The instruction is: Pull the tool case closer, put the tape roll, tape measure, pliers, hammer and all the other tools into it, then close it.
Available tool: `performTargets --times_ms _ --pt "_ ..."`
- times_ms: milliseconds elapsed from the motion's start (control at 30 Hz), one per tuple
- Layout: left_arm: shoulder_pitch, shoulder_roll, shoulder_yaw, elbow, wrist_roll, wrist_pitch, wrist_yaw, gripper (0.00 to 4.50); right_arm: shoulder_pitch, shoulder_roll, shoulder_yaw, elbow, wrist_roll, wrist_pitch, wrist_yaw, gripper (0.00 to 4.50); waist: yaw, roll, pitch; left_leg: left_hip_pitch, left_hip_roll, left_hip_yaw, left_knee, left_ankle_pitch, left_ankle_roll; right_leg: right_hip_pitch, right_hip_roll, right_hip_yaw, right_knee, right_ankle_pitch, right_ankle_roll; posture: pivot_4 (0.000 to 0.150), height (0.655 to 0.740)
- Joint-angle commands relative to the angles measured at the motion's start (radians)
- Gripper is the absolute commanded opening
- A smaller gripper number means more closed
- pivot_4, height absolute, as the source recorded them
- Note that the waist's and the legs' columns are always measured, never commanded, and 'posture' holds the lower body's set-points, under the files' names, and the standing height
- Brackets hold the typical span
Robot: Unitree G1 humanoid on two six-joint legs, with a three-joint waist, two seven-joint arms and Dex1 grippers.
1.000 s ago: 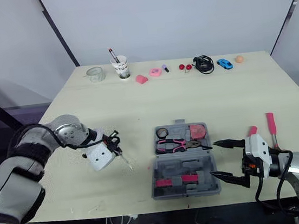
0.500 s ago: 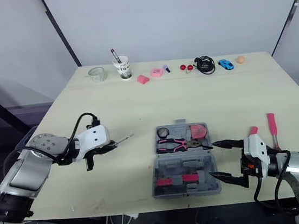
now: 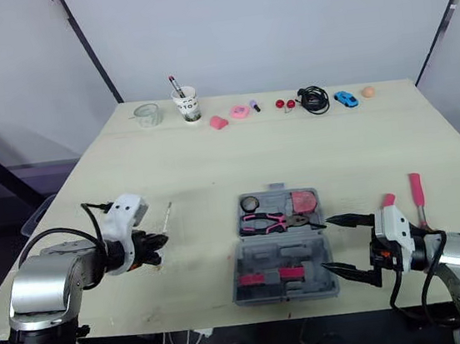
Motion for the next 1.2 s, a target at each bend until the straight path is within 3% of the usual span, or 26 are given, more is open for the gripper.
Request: performTargets --times_ms 33,300,633,700,767,800,1000,1200 --pt "0.005 -0.025 0.029 -0.005 -0.020 0.032 0.055 0.04 -0.022 -0.003 -0.023 -0.054 0.032 0.018 -0.018 4.50 0.000 0.000 0.000 0.000 0.000 0.000 0.000 0.000 0.000 0.000 0.000 0.000 0.000 0.000 0.000 0.150 0.7400" --pt "0.003 -0.098 0.029 0.054 -0.075 0.034 0.148 0.04 -0.026 0.001 -0.022 -0.086 0.058 0.044 -0.026 4.50 0.003 0.000 0.000 0.000 0.000 -0.001 0.000 0.000 0.000 0.000 -0.001 0.000 0.000 0.000 0.000 0.150 0.7400" --pt "-0.007 -0.111 -0.001 0.096 -0.108 0.034 0.209 0.04 -0.006 0.005 -0.023 -0.053 0.046 0.010 -0.013 4.50 0.002 0.000 0.000 0.000 0.000 -0.001 0.000 0.000 0.000 0.000 -0.001 0.001 0.000 0.000 0.000 0.150 0.7400" --pt "-0.007 -0.116 -0.001 0.094 -0.107 0.034 0.218 1.01 -0.002 0.005 -0.023 -0.050 0.045 0.005 -0.012 4.50 0.002 0.000 0.000 0.000 -0.001 -0.001 0.000 0.000 0.000 0.000 -0.001 0.001 0.000 0.000 0.000 0.150 0.7400" --pt "-0.006 -0.127 0.007 0.090 -0.110 0.034 0.227 1.48 0.000 0.005 -0.024 -0.048 0.044 0.002 -0.011 4.50 0.002 0.000 0.000 0.000 -0.001 -0.001 0.000 0.000 0.000 0.000 -0.001 0.001 0.000 0.000 0.000 0.150 0.7400" --pt "-0.004 -0.131 0.010 0.089 -0.112 0.034 0.230 2.11 0.002 0.004 -0.025 -0.047 0.044 0.001 -0.011 4.50 0.002 0.000 0.000 0.000 -0.001 -0.001 0.000 0.000 0.000 0.000 -0.001 0.001 0.000 0.000 0.000 0.150 0.7400" --pt "0.098 -0.179 0.004 0.014 -0.093 -0.108 0.275 4.00 0.008 -0.003 -0.033 -0.038 0.040 -0.005 -0.011 4.50 -0.001 0.000 0.000 0.000 -0.001 -0.001 0.000 0.000 0.000 0.000 -0.001 0.001 -0.001 0.000 0.000 0.150 0.7400" --pt "0.275 -0.301 0.004 -0.093 -0.059 -0.362 0.360 4.00 0.013 -0.006 -0.035 -0.038 0.033 -0.008 -0.015 4.50 0.002 0.000 0.000 0.000 -0.001 -0.002 0.000 0.000 0.000 0.000 -0.004 0.003 -0.002 0.000 -0.001 0.150 0.7400"
